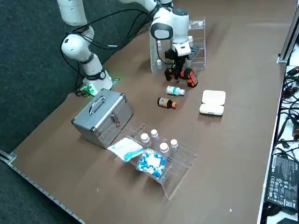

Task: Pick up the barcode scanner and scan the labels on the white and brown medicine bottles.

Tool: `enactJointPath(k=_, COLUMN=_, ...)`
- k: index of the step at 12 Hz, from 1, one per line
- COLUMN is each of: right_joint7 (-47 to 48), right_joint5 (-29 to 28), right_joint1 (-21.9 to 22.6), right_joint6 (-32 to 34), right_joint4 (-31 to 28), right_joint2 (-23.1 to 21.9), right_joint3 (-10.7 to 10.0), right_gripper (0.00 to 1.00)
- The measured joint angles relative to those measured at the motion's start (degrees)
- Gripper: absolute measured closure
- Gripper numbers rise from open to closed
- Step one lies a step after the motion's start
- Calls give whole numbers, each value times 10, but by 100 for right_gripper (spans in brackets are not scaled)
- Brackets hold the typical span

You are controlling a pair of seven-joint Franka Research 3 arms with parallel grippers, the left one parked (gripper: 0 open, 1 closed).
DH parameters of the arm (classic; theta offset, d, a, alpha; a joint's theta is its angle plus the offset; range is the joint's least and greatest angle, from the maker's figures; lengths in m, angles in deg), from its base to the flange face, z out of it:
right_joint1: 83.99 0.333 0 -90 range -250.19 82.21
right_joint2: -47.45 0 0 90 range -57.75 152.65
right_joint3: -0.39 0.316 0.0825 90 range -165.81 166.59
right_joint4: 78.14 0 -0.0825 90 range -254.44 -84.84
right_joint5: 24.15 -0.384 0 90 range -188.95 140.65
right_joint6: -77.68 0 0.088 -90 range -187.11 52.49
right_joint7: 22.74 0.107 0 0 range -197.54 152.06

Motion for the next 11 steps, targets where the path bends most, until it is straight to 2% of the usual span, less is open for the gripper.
enactJointPath(k=5, right_joint7=-1, right_joint5=1, right_joint1=0, right_joint6=-4, right_joint4=14, right_joint2=1, right_joint3=-1, right_gripper=2)
enactJointPath(k=8, right_joint7=-5, right_joint5=4, right_joint1=-3, right_joint6=7, right_joint4=37, right_joint2=-19, right_joint3=-8, right_gripper=0)
enactJointPath(k=11, right_joint7=-37, right_joint5=6, right_joint1=-22, right_joint6=113, right_joint4=91, right_joint2=-46, right_joint3=-16, right_gripper=0)
